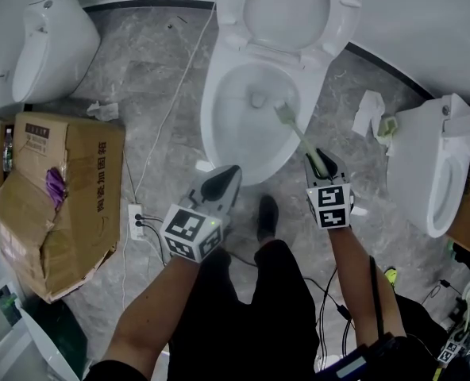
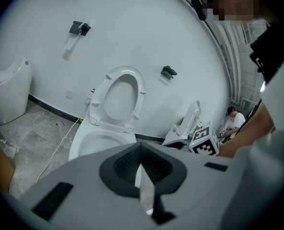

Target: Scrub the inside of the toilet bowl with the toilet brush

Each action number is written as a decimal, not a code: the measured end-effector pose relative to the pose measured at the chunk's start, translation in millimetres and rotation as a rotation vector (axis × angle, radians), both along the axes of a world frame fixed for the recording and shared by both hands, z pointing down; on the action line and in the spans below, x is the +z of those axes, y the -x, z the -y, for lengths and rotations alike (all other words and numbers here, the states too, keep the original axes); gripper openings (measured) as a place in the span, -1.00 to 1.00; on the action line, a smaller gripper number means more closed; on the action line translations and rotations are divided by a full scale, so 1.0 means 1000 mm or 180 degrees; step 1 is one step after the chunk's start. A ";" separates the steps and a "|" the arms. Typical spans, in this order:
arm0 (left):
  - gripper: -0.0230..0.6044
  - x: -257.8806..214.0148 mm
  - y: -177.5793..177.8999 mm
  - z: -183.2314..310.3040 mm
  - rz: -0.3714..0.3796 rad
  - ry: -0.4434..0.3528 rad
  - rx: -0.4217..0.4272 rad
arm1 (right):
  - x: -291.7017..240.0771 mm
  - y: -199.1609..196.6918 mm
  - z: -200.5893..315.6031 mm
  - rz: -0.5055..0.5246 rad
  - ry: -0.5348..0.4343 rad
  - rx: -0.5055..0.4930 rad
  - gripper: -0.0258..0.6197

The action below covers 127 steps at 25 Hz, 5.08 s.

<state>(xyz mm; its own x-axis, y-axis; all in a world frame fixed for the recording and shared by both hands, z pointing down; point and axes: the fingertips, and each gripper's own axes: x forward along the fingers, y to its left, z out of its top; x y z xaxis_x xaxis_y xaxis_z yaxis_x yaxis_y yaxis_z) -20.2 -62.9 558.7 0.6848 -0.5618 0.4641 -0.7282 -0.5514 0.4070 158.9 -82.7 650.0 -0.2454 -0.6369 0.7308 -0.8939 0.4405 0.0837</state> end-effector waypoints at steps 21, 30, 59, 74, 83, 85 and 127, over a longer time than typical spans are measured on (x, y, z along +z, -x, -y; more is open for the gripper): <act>-0.90 -0.010 0.006 -0.020 -0.0030 -0.0034 -0.0149 | 0.000 0.020 -0.059 0.0147 0.0137 -0.0248 -0.56; -0.90 -0.008 0.014 -0.030 -0.0067 0.0074 -0.0275 | 0.002 0.042 -0.091 0.0136 0.0186 -0.0700 -0.56; -0.90 -0.013 0.015 -0.036 -0.0013 0.0037 -0.0184 | -0.013 0.091 -0.124 0.0529 0.0344 -0.0923 -0.56; -0.90 -0.010 0.034 -0.032 -0.0029 0.0047 -0.0200 | -0.019 0.123 -0.109 0.0737 0.0362 -0.0996 -0.56; -0.90 -0.008 0.042 -0.025 -0.0037 0.0065 -0.0203 | -0.017 0.136 -0.099 0.0763 0.0383 -0.0972 -0.56; -0.90 -0.008 0.043 -0.023 -0.0043 0.0066 -0.0202 | -0.016 0.138 -0.096 0.0750 0.0371 -0.0952 -0.56; -0.90 -0.001 0.062 0.038 -0.0109 0.0103 -0.0115 | -0.006 0.172 0.014 0.0597 0.0198 -0.0686 -0.56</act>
<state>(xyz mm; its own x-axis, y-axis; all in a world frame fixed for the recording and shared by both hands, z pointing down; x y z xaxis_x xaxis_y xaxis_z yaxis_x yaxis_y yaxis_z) -82.5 -101.1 558.1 0.6802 -0.5715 0.4590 -0.7327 -0.5113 0.4491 -13.4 -96.8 644.3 -0.5048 -0.5108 0.6959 -0.7765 0.6209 -0.1075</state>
